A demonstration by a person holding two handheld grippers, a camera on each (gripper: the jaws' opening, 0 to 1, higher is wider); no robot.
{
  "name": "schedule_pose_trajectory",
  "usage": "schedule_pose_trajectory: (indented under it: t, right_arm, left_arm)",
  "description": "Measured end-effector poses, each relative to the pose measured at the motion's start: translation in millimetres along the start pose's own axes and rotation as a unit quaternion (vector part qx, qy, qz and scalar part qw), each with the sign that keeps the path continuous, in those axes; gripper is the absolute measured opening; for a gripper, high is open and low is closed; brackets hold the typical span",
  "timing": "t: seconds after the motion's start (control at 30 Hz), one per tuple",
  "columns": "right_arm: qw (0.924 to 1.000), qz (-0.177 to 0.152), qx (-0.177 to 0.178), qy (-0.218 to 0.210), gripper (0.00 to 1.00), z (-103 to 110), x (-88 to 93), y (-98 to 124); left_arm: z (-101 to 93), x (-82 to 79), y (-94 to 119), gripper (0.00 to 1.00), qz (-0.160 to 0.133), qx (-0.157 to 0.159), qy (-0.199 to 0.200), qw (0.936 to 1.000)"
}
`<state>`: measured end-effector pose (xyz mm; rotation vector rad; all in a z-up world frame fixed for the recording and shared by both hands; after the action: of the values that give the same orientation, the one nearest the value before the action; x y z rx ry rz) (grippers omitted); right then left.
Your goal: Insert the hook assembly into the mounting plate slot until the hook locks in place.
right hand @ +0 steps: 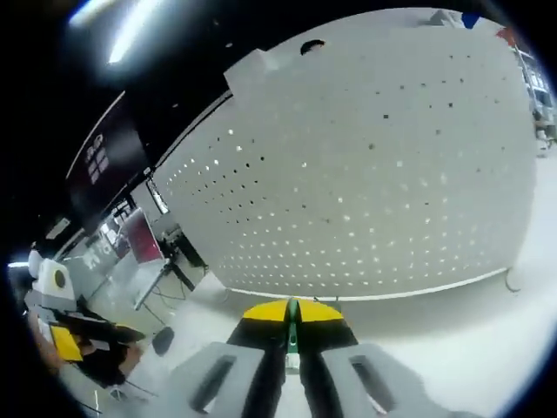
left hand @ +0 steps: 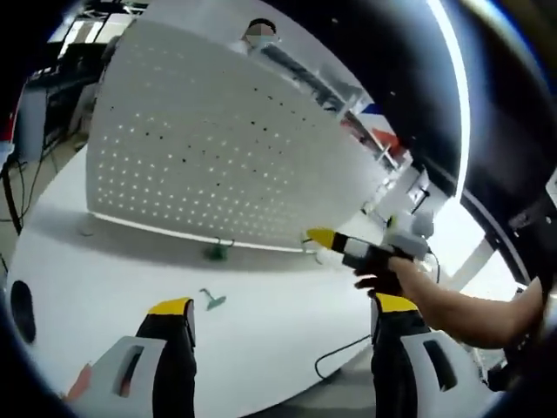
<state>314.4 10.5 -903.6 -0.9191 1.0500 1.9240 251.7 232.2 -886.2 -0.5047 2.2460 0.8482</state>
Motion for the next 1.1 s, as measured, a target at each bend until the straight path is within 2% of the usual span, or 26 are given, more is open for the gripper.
schedule_pose_trajectory:
  t: [0.1, 0.23, 0.33, 0.47, 0.53, 0.7, 0.83, 1.03, 1.1]
  right_arm:
    - [0.9997, -0.014, -0.017, -0.002, 0.00, 19, -2.3, 14]
    - [0.9987, -0.029, -0.041, 0.006, 0.00, 48, 0.7, 30]
    - [0.9971, -0.039, -0.065, -0.004, 0.00, 68, 2.8, 39]
    - [0.9963, -0.043, -0.074, 0.004, 0.00, 86, 7.0, 48]
    - [0.9955, -0.044, -0.083, 0.004, 0.00, 93, 9.2, 51]
    - [0.9944, -0.052, -0.092, 0.007, 0.00, 104, 12.8, 57]
    - [0.9936, -0.058, -0.095, 0.022, 0.00, 112, 16.2, 61]
    - [0.9921, -0.069, -0.100, 0.032, 0.00, 117, 16.7, 66]
    - [0.9916, -0.072, -0.103, 0.031, 0.00, 118, 16.7, 67]
  left_arm:
    - [-2.3, 1.3, -4, 0.81, -0.001, -0.003, -0.016, 0.9999]
    - [-4.7, 5.9, -9, 0.79, -0.002, 0.002, 0.000, 1.0000]
    - [-7.7, 8.7, -12, 0.77, 0.002, 0.001, -0.005, 1.0000]
    - [-11.0, 8.3, -14, 0.67, 0.005, 0.003, -0.017, 0.9998]
    - [-14.2, 7.4, -14, 0.62, 0.005, 0.014, -0.016, 0.9998]
    - [-19.8, 4.0, -17, 0.60, -0.006, 0.019, -0.029, 0.9994]
    - [-26.7, 2.4, -19, 0.48, -0.013, 0.054, -0.001, 0.9984]
    - [-30.7, -0.2, -18, 0.32, -0.016, 0.064, -0.006, 0.9978]
    - [-35.3, -0.3, -18, 0.24, -0.012, 0.083, 0.002, 0.9965]
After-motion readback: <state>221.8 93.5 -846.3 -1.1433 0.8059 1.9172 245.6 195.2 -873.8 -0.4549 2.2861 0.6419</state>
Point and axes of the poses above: the point that each gripper's makers call its tool centre point, and the gripper's own axes: y roughly backward along the fingers, z roughly to its left, x roughly out of its underside, the point moved 7 cm from there along y, roughly backward along the fingers, and after that the axes turned 1 degree about z, right-handed, at the moved point
